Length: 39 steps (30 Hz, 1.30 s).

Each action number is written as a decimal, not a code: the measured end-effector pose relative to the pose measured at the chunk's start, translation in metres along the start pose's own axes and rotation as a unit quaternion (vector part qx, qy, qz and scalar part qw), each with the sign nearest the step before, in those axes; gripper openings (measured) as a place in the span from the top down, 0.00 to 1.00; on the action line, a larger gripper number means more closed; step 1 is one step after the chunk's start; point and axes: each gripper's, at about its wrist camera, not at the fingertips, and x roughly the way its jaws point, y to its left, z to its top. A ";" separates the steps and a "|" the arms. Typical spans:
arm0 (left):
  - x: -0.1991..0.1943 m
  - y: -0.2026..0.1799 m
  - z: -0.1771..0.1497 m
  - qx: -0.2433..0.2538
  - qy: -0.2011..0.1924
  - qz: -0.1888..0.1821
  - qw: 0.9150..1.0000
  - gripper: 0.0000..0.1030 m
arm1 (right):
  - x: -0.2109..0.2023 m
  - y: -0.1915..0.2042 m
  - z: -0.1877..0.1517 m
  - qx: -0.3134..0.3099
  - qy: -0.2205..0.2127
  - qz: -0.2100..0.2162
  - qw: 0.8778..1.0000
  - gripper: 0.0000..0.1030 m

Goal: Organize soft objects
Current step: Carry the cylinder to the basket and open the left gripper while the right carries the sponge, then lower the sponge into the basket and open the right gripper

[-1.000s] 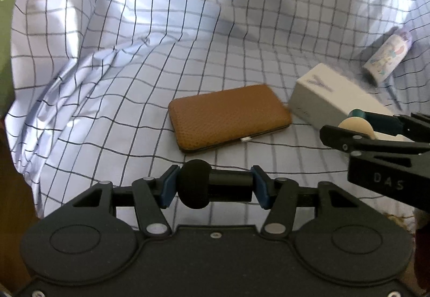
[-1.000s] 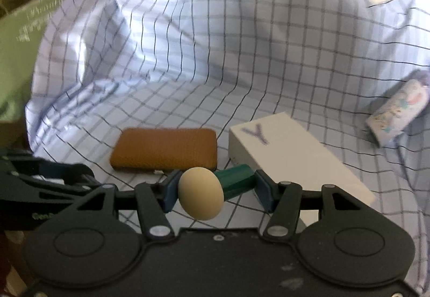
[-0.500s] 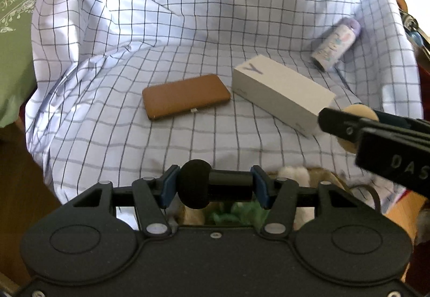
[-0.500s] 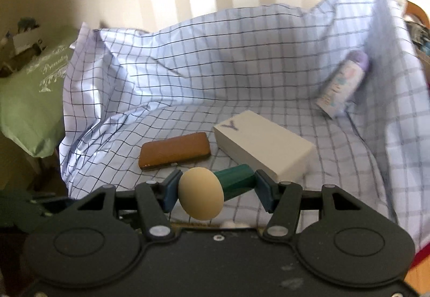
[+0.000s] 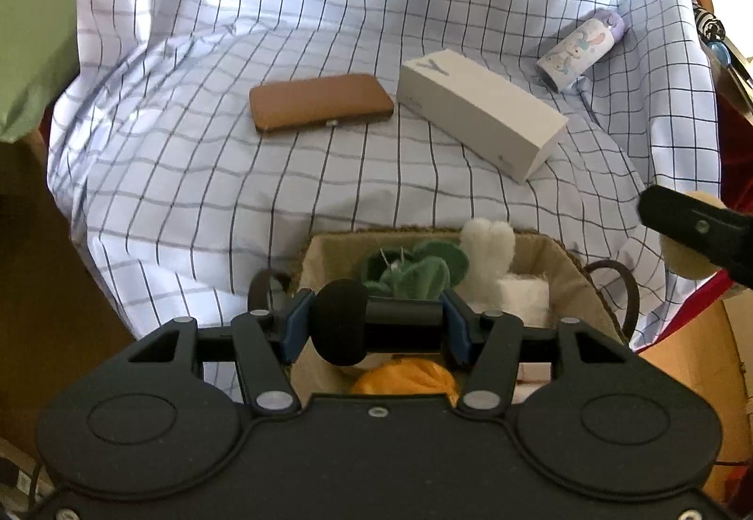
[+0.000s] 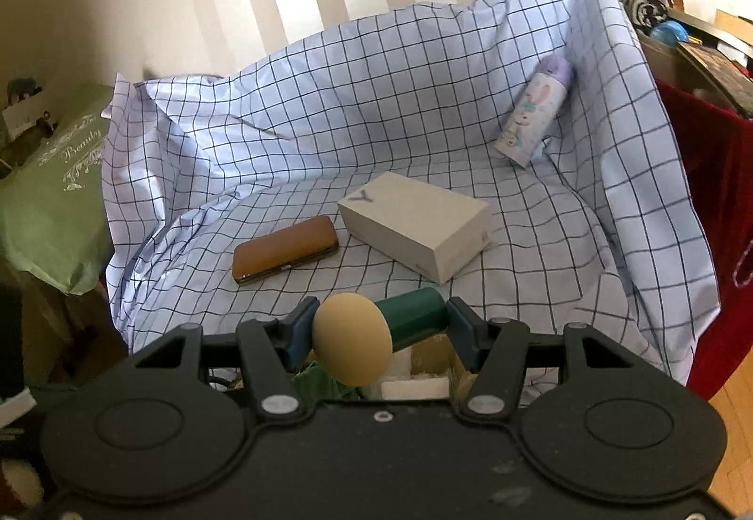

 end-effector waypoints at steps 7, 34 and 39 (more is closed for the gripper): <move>0.004 0.000 -0.011 -0.005 0.023 0.005 1.000 0.47 | -0.013 -0.002 -0.008 0.011 -0.003 0.006 1.000 0.44; -0.018 0.001 -0.038 -0.005 -0.015 0.058 0.998 0.27 | -0.004 0.016 -0.010 -0.006 0.019 0.028 0.999 0.44; -0.020 0.004 -0.039 -0.006 -0.022 0.063 0.998 0.27 | -0.002 0.028 -0.008 -0.024 0.018 0.041 0.999 0.37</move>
